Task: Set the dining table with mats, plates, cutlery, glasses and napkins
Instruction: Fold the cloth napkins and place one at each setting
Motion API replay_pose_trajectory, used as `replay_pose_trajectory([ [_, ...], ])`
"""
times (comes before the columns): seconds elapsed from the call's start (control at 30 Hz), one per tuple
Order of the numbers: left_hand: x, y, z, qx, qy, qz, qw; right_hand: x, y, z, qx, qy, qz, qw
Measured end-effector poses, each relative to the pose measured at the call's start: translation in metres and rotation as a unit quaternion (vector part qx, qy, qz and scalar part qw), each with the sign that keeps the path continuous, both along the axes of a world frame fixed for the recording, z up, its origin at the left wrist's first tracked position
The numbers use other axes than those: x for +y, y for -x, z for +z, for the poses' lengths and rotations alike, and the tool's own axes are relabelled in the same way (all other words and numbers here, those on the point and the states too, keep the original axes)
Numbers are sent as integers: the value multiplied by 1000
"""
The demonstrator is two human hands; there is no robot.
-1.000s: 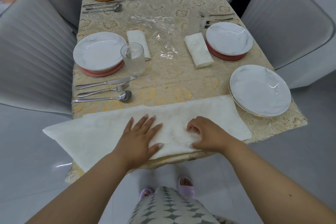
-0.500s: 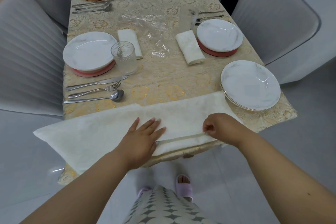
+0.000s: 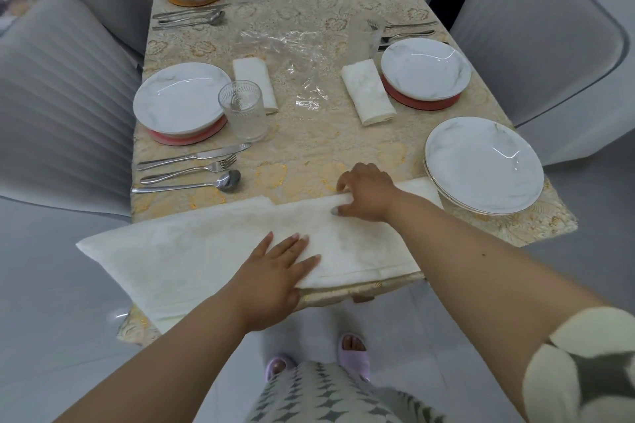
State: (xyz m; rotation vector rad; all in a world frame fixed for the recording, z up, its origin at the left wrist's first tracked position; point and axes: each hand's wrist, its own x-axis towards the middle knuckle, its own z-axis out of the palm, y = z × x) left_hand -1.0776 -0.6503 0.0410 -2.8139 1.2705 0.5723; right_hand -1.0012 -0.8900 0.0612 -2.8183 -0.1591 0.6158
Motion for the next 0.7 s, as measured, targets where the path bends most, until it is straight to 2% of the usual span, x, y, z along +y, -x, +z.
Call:
replay_pose_trajectory([
  [0.1,3,3,2,-39,4,-26,999,-4,-14,3,50,38,37,997],
  [0.3,-2,0,6,-81,72,-62,992,-17,-23,26,105,15,66,992],
  [0.43,-15,-13,5,-123,73,-79,987,-31,-26,39,93,86,1,992],
  [0.6,-45,-34,15,-169,8,-65,984,-56,-15,51,193,208,-72,956],
  [0.7,-64,-41,16,-177,3,-38,983,-66,-2,49,234,219,-80,944],
])
